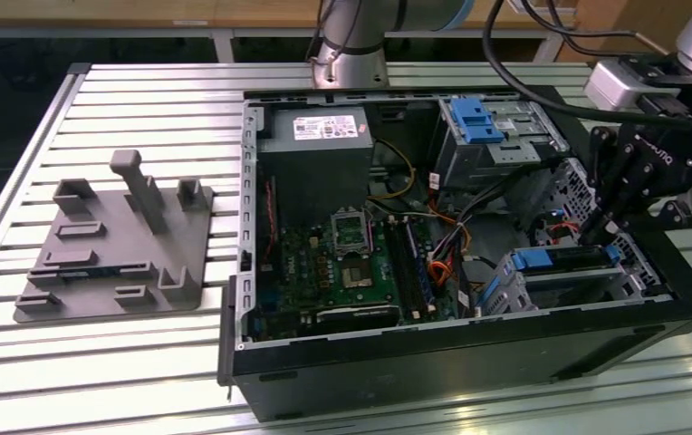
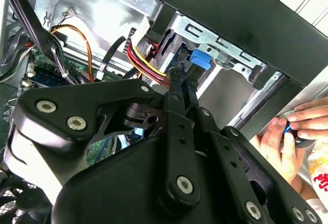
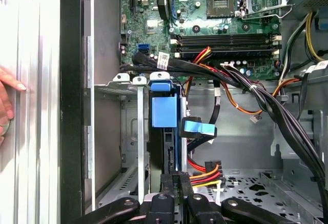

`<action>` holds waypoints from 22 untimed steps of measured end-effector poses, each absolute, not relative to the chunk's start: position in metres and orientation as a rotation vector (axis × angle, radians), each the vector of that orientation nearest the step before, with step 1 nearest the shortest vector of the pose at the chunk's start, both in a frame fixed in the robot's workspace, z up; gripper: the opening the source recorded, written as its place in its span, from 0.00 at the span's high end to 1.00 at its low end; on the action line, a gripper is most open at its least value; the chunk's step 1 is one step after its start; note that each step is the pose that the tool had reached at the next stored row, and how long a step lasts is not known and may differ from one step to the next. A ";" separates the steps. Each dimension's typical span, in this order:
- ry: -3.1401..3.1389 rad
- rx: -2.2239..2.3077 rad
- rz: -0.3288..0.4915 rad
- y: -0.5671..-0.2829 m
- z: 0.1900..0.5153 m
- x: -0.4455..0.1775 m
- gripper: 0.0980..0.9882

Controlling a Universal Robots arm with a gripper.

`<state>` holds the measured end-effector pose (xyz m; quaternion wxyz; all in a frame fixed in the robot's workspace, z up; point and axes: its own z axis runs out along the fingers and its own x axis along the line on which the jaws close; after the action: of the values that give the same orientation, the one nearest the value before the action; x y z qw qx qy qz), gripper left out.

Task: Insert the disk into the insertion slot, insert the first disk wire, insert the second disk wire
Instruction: 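Insert the first disk wire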

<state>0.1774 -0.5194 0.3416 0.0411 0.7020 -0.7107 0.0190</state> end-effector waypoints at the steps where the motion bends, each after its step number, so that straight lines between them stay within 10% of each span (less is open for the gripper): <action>1: -2.177 2.149 0.058 -0.519 0.341 0.177 0.93; 22: -2.181 2.140 0.053 -0.520 0.335 0.177 0.93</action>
<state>0.1774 -0.5201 0.3348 0.0429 0.6995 -0.7131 0.0172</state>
